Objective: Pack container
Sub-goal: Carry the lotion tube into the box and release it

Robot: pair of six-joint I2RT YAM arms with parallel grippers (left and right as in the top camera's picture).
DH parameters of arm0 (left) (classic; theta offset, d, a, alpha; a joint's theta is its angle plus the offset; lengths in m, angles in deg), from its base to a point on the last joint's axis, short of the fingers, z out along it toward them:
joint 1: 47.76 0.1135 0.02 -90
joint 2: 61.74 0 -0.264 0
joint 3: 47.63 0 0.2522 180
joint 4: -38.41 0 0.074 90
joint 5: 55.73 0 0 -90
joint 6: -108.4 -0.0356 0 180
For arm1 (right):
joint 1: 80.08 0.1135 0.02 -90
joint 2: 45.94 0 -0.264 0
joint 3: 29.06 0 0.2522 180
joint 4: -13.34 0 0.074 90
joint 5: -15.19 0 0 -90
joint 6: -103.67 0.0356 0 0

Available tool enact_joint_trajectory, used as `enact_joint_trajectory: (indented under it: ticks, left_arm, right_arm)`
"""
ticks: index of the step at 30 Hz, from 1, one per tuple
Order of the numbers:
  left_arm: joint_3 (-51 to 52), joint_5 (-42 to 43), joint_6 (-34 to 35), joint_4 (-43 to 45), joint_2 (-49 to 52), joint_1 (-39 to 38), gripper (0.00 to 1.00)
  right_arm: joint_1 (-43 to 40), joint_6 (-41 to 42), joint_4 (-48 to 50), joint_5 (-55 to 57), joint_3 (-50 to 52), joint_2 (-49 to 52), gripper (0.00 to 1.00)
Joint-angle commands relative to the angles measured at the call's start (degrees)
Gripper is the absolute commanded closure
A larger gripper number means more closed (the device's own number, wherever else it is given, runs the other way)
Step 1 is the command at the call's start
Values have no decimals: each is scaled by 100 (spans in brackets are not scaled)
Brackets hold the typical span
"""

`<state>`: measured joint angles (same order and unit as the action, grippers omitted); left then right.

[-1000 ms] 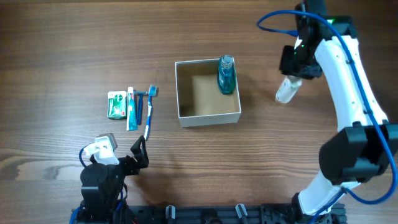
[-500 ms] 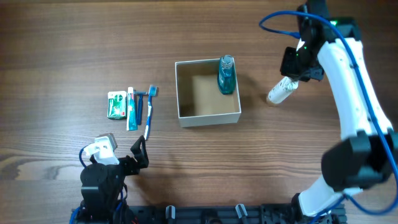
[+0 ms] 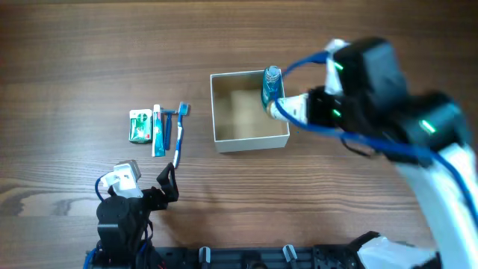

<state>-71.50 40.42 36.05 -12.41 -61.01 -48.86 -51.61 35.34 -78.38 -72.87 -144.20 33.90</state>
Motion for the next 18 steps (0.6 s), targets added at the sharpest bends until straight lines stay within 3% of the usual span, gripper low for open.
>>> enact_joint_trajectory:
  ticks: [1,14,15,17,18]
  left_arm:
    - [92,192,-52,-20,-57,11,0]
    - [92,192,-52,-20,-57,11,0]
    - [92,195,-52,-20,-57,11,0]
    - [92,192,-52,-20,-57,11,0]
    - [92,195,-52,-20,-57,11,0]
  right_arm:
    - [17,81,120,-28,20,767,96]
    - [17,-28,546,98,22,2686,96]
    - [17,-31,564,98,24,2697,91]
    - [17,-59,597,98,24,2675,43]
    - [17,-74,605,105,24,2651,40]
